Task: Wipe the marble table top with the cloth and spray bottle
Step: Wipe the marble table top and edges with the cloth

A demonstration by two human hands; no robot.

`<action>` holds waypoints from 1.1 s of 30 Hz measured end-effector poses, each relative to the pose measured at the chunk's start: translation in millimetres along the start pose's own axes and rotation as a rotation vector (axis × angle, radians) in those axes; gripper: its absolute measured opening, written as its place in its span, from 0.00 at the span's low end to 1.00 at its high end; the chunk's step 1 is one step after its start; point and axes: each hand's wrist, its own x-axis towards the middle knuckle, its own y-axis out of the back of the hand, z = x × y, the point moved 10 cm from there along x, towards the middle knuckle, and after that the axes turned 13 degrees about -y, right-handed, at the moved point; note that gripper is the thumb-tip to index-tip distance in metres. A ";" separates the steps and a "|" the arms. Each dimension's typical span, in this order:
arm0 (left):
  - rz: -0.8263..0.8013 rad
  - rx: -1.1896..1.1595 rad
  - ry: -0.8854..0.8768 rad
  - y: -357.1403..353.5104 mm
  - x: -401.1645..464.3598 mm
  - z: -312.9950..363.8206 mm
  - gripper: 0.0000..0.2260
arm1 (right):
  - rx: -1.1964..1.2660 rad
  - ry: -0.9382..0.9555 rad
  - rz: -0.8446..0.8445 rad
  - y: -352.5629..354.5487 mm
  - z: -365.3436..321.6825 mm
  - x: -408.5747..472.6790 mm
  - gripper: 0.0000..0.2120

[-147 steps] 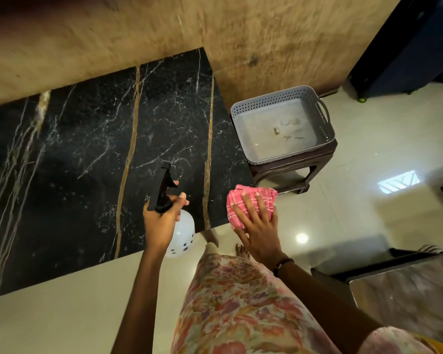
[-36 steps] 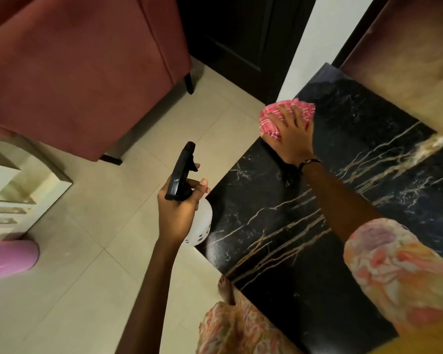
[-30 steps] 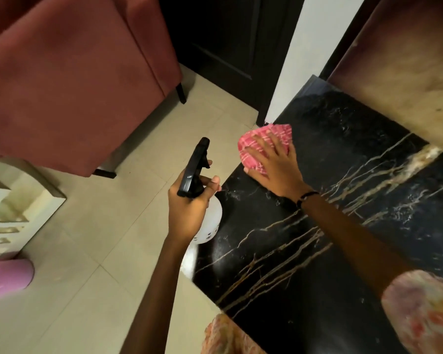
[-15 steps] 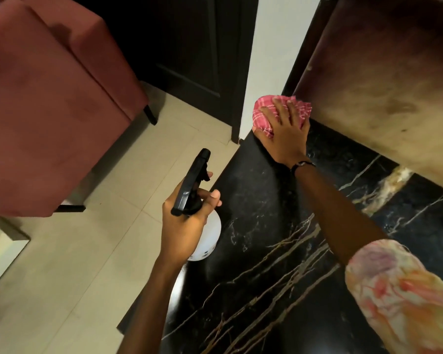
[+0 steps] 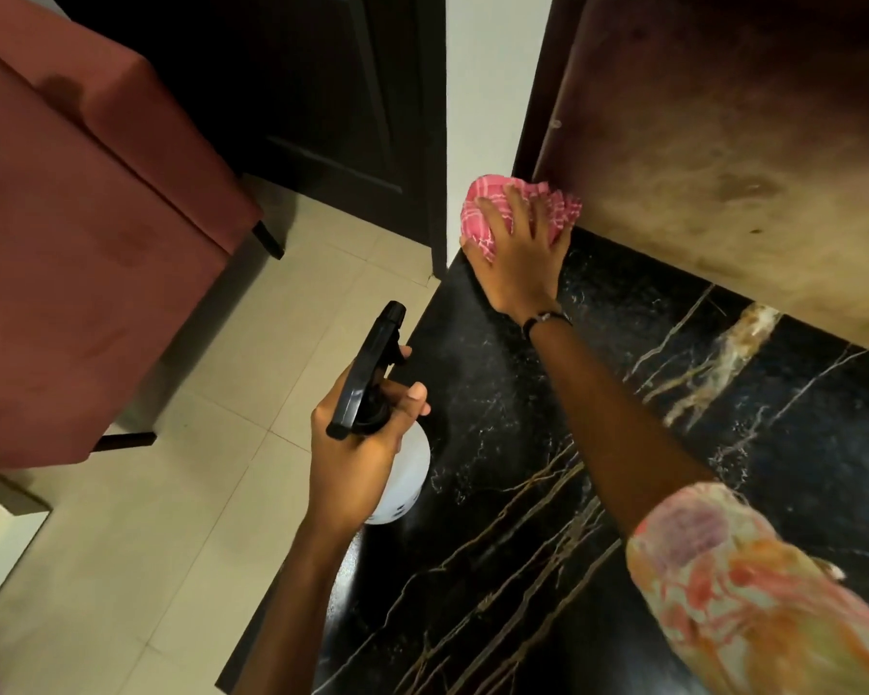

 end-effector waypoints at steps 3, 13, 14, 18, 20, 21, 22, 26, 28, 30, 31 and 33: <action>-0.018 -0.005 0.006 -5.0 -1.2 -2.3 0.11 | -0.005 -0.033 -0.004 -1.2 8.5 -3.7 0.28; -0.068 -0.037 -0.027 -12.4 -8.8 3.7 0.13 | -0.044 -0.164 -0.020 19.8 85.9 -28.3 0.29; -0.070 -0.033 -0.027 -13.2 -9.8 3.4 0.13 | -0.045 -0.203 -0.017 25.6 109.4 -36.1 0.29; -0.087 -0.045 -0.018 -20.2 -17.8 7.2 0.12 | -0.066 -0.410 -0.020 50.4 220.5 -74.4 0.30; -0.103 -0.046 -0.027 -23.7 -23.5 10.9 0.12 | -0.069 -0.530 -0.022 62.9 280.7 -97.4 0.33; -0.113 -0.048 -0.029 -25.3 -27.2 12.2 0.11 | -0.071 -0.597 -0.027 70.5 310.2 -110.0 0.34; -0.122 -0.050 -0.030 -26.3 -31.2 12.9 0.11 | -0.068 -0.669 -0.027 79.1 338.9 -123.5 0.34; -0.153 -0.033 -0.035 -27.7 -48.0 11.4 0.12 | -0.032 -1.008 -0.011 105.2 424.6 -190.6 0.33; -0.168 -0.028 -0.033 -28.1 -58.5 10.7 0.12 | -0.024 -1.139 0.026 108.6 434.5 -228.2 0.33; -0.180 -0.021 -0.028 -28.0 -70.2 10.0 0.12 | -0.006 -1.162 0.058 105.8 416.5 -252.2 0.34; -0.185 -0.019 -0.020 -27.8 -76.6 9.3 0.11 | 0.005 -1.142 0.063 102.3 400.2 -259.4 0.33; -0.192 -0.030 0.008 -26.8 -90.4 6.8 0.11 | -0.004 -1.024 0.044 92.2 354.2 -264.8 0.32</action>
